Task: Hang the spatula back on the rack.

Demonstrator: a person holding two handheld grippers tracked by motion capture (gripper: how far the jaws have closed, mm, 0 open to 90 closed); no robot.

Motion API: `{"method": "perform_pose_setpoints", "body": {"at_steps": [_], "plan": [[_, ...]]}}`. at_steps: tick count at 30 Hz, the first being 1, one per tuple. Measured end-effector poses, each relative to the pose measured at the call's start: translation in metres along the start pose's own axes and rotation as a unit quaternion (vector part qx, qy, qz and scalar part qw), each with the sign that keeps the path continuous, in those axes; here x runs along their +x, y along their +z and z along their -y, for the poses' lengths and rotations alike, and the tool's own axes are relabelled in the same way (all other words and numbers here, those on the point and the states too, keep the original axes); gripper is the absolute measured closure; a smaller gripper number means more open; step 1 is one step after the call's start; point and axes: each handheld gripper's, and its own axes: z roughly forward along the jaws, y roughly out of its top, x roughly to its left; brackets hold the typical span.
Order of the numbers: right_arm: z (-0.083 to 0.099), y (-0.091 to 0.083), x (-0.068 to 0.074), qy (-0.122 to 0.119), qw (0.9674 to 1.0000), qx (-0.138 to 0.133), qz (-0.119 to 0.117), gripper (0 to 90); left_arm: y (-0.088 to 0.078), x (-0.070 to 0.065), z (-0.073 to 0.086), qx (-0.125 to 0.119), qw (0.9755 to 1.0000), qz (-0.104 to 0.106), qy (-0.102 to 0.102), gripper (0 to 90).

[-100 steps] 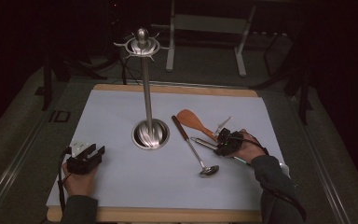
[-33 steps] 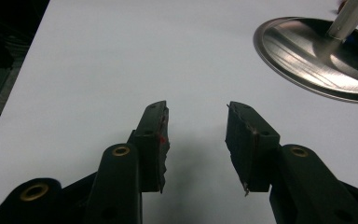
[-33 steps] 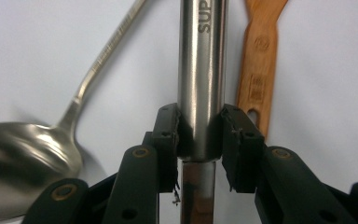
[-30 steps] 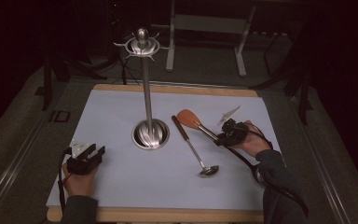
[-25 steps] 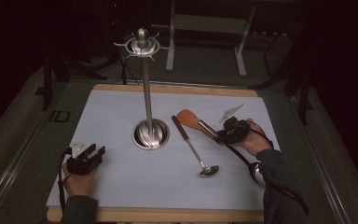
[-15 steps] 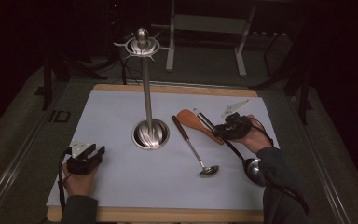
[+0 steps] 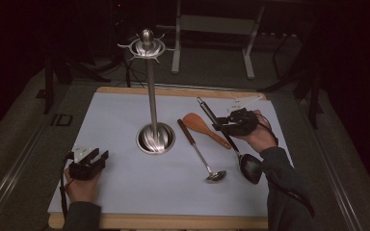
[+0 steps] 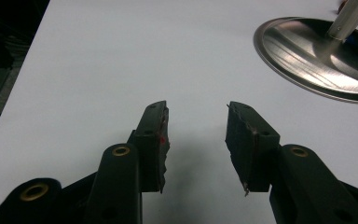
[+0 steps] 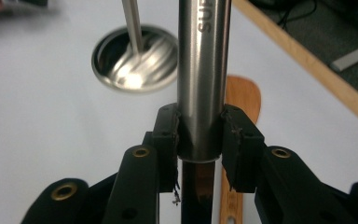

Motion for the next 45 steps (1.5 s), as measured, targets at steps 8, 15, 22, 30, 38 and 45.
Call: {"method": "perform_pose_setpoints", "body": {"at_steps": [8,15,22,30,38,45], "plan": [[-0.012,-0.008,0.007,-0.017,0.9988,-0.043,0.015,69.2,0.0,0.0,0.0,-0.001,1.0,-0.001,0.001,59.1],[-0.025,-0.013,0.016,-0.031,0.9972,-0.063,0.024,69.2,0.0,0.0,0.0,-0.001,1.0,-0.001,0.0,59.1],[-0.032,-0.016,0.019,-0.028,0.9948,-0.089,0.041,69.2,0.0,0.0,0.0,-0.002,1.0,-0.001,-0.001,59.1],[-0.038,-0.022,0.024,-0.028,0.9901,-0.124,0.059,69.3,0.0,0.0,0.0,-0.003,1.0,0.0,0.0,59.1],[-0.047,-0.024,0.03,-0.036,0.9881,-0.137,0.06,69.4,0.0,0.0,0.0,-0.002,1.0,0.0,-0.001,59.1],[-0.057,-0.027,0.034,-0.032,0.9862,-0.15,0.062,69.4,0.0,0.0,0.0,-0.002,1.0,0.0,-0.002,59.1]]}}
